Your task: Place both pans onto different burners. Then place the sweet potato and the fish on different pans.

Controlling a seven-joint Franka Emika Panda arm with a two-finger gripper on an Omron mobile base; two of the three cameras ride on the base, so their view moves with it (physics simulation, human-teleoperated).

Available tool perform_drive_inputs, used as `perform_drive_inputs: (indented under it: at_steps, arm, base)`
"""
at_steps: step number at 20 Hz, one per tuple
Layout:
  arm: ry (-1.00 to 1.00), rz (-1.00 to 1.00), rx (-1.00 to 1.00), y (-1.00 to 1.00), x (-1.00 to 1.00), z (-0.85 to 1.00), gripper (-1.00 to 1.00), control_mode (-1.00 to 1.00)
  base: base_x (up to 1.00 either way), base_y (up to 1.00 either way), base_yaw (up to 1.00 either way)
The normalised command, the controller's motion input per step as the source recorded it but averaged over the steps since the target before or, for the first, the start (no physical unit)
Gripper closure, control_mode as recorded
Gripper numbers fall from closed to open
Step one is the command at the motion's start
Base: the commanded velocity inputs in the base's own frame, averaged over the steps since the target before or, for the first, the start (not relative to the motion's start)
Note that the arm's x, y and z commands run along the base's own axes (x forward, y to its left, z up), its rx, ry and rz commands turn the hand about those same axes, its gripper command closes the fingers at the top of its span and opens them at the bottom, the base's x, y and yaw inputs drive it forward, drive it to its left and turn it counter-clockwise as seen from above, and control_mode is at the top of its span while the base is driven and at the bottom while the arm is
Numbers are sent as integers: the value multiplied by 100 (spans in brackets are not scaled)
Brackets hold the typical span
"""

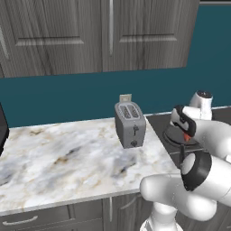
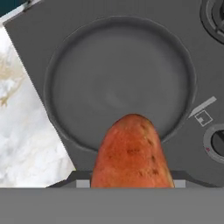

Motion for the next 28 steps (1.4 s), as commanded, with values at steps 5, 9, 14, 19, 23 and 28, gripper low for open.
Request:
perform_drive_inputs:
  at_steps: [5, 9, 14, 19, 23, 28]
  arm:
    - [0, 5, 3, -14, 39, -8, 100, -100]
    - [0, 4, 1, -8, 47, -19, 100, -100]
    - [1, 3, 0, -13, 36, -32, 100, -100]
    - [0, 2, 0, -18, 15, -30, 100, -100]
    - [0, 3, 0, -9, 18, -33, 100, -100]
    - [0, 2, 0, -3, 21, -27, 100, -100]
  base:
    - [0, 0, 0]
    - [0, 0, 0]
    - [0, 0, 0]
    - [0, 0, 0]
    - [0, 0, 0]
    - [0, 0, 0]
